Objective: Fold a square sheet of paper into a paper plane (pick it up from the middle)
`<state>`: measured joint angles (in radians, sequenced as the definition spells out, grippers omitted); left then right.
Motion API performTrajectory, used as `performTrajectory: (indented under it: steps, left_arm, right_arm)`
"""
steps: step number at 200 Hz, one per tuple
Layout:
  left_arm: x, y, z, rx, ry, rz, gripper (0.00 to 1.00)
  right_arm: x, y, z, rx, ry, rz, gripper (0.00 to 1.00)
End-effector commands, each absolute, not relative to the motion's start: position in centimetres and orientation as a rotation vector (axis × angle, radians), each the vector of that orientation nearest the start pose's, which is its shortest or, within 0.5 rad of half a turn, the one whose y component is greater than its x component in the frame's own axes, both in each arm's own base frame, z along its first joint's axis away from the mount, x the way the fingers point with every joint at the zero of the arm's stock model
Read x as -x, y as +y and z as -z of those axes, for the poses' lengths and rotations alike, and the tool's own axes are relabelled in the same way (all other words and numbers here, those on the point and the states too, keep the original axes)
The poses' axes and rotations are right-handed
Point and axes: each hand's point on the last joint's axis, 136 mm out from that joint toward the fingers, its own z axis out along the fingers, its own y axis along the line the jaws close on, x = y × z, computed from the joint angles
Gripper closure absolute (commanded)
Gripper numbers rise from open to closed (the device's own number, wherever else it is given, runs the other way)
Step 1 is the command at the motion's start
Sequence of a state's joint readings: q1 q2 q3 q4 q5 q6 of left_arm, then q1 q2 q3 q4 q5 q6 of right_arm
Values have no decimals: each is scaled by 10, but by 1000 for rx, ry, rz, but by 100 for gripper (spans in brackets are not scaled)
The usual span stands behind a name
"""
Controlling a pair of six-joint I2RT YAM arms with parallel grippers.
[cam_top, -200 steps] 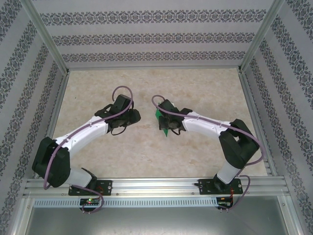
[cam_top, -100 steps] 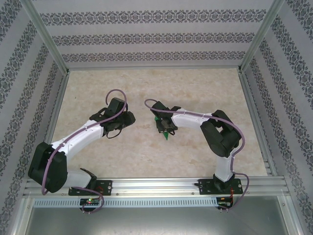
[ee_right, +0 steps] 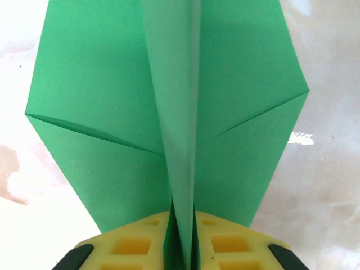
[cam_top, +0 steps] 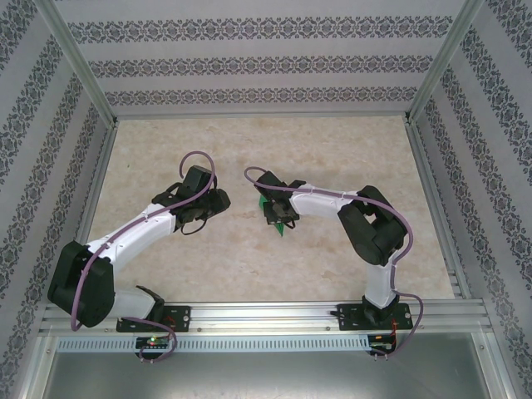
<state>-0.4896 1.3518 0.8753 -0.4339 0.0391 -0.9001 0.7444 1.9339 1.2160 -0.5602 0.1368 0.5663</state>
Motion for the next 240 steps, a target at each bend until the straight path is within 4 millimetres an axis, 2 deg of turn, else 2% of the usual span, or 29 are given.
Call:
performTrajectory:
  steps: [1, 15, 58, 76, 97, 114, 123, 128, 136, 144, 150, 161, 167, 174, 180, 188, 208, 220, 229, 240]
  left_arm:
    - [-319, -173, -122, 530, 2507, 638, 62]
    - [-320, -173, -125, 520, 2503, 634, 62]
    - [-322, -169, -138, 479, 2470, 608, 61]
    - [-322, -165, -144, 470, 2449, 591, 61]
    - [-323, -162, -151, 462, 2430, 576, 60]
    - [-324, -155, -157, 461, 2408, 537, 59]
    - [-325, -151, -161, 455, 2388, 511, 59]
    - [-325, -147, -163, 455, 2377, 491, 58]
    - [-325, -139, -169, 455, 2349, 448, 57]
    - [-325, -130, -176, 448, 2315, 395, 53]
    - [-326, -121, -181, 438, 2284, 345, 46]
    - [-326, -102, -188, 443, 2231, 226, 23]
    - [-327, -90, -192, 442, 2202, 153, 16]
    - [-327, -76, -196, 433, 2167, 62, 11]
    - [-328, -66, -198, 431, 2143, -6, 6]
    - [-330, -51, -198, 431, 2119, -100, 2]
    - [-336, -13, -194, 448, 2098, -326, 0]
    - [-339, 7, -185, 472, 2092, -438, 0]
    - [-344, 16, -177, 445, 2108, -472, 0]
    - [-347, 27, -180, 426, 2102, -541, 0]
  right_arm:
    - [-296, 252, 21, 219, 2928, -59, 83]
    - [-304, 256, 5, 220, 2899, -65, 81]
    - [-328, 267, -65, 208, 2764, -144, 69]
    - [-332, 268, -86, 205, 2728, -170, 62]
    - [-333, 268, -108, 210, 2677, -202, 62]
    - [-335, 260, -137, 200, 2601, -191, 59]
    - [-335, 252, -154, 199, 2542, -182, 58]
    - [-336, 244, -170, 178, 2494, -167, 59]
    - [-337, 229, -193, 156, 2412, -132, 53]
    - [-338, 213, -215, 145, 2321, -91, 43]
    - [-338, 196, -230, 113, 2252, -44, 36]
    - [-340, 160, -251, 37, 2136, 55, 24]
    - [-342, 140, -259, 4, 2086, 97, 17]
    - [-345, 116, -259, -44, 2038, 152, 12]
    - [-347, 92, -257, -117, 2000, 210, 2]
    - [-349, 62, -249, -192, 1970, 273, 2]
    - [-360, 13, -221, -238, 1972, 344, 2]
    - [-365, -7, -200, -240, 1994, 386, 2]
    - [-371, -14, -186, -215, 2011, 411, 2]
    - [-379, -20, -169, -192, 2040, 405, 2]
